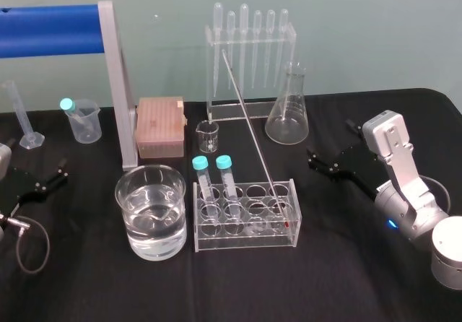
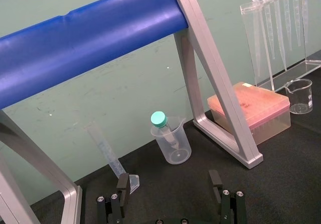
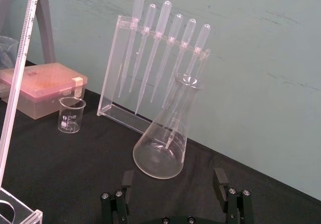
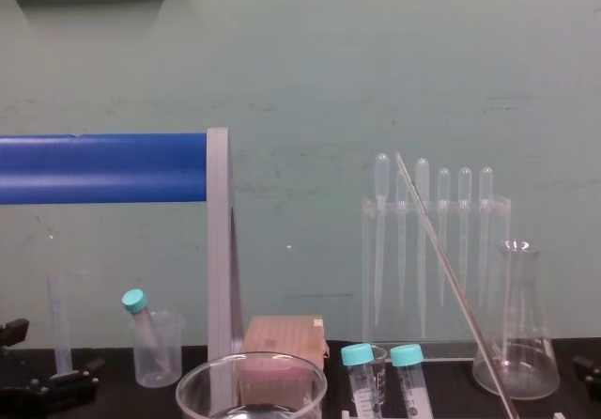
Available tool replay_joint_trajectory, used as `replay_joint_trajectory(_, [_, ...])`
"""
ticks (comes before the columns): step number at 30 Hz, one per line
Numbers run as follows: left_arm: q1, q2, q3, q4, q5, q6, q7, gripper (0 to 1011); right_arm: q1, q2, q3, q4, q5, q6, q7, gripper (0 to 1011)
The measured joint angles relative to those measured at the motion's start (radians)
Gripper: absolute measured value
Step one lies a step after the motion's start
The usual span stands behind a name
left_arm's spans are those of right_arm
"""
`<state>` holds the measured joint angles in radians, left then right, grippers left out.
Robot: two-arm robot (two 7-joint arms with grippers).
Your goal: Hold the thermometer with one hand and immerse one end into the beaker, then reinsert it into the test tube rack.
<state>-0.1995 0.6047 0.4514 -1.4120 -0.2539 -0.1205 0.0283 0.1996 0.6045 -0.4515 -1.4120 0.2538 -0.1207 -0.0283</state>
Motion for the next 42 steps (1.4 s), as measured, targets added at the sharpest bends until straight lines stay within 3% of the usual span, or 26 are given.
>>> replay_joint_trajectory(42, [0.0,0.0,0.0,0.0,0.0,0.0,0.0,1008,0.0,0.0,0.0,0.0,0.0,0.0,0.0,1003])
